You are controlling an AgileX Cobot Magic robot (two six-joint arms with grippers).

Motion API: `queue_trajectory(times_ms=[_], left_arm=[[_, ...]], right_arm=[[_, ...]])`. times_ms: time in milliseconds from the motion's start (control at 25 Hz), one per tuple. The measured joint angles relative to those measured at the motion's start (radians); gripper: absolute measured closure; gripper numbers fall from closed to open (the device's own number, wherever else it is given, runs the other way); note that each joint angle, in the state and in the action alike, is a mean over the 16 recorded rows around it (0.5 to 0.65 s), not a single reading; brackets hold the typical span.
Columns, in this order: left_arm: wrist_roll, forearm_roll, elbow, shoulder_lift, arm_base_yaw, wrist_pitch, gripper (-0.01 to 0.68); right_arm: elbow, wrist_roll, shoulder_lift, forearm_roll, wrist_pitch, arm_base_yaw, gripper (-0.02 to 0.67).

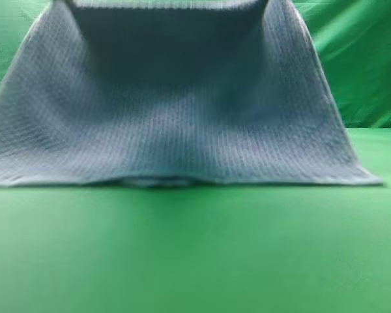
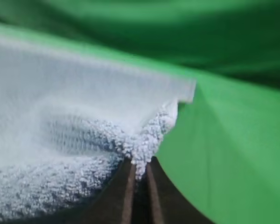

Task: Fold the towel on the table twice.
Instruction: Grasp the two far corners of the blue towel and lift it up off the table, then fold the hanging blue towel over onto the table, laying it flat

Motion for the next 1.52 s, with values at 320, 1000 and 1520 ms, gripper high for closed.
queue_trajectory(times_ms=[320, 1000, 1520], left_arm=[[-0.001, -0.033, -0.245, -0.017, 0.001, 0.015, 0.673], [-0.023, -0.023, 0.115, -0.225, -0.032, 0.016, 0.673], [-0.023, -0.065, 0.706, -0.643, -0.054, -0.104, 0.673]], right_arm=[[-0.222, -0.011, -0.009, -0.038, 0.022, -0.021, 0.649], [0.065, -0.007, -0.175, -0.044, 0.193, -0.022, 0.649], [0.533, 0.057, -0.565, -0.011, 0.184, 0.055, 0.649]])
